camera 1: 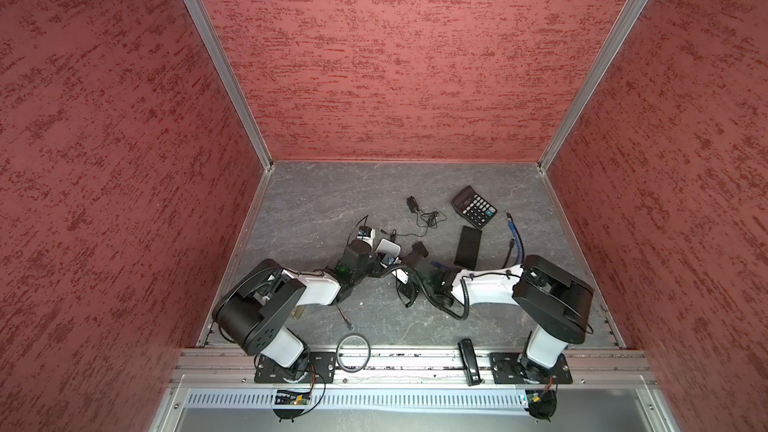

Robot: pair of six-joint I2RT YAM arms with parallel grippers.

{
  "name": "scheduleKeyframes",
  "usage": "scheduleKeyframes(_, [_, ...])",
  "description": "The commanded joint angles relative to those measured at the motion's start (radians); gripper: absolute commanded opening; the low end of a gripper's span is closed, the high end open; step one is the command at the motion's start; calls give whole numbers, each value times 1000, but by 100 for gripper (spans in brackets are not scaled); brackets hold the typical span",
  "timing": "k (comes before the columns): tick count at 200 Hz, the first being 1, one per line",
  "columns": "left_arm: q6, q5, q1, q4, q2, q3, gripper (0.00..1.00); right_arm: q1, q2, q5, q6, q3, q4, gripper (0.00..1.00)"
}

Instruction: Insert the plug into the switch port

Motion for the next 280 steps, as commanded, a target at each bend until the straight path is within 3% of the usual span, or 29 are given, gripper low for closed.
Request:
scheduleKeyframes(1, [17, 71, -35, -11, 7, 6, 59, 29, -2, -13, -8, 32, 129, 0])
scheduleKeyframes(32, [15, 162, -34, 23, 18, 6, 58, 31, 17, -6, -17, 23, 168, 0])
scheduleKeyframes(137, [-26, 317, -50, 158, 39, -26, 57, 37, 66, -22, -47, 18, 366, 0])
scheduleKeyframes(280, [-3, 315, -127, 104, 71, 19, 56, 37, 86, -105, -112, 119, 439, 0])
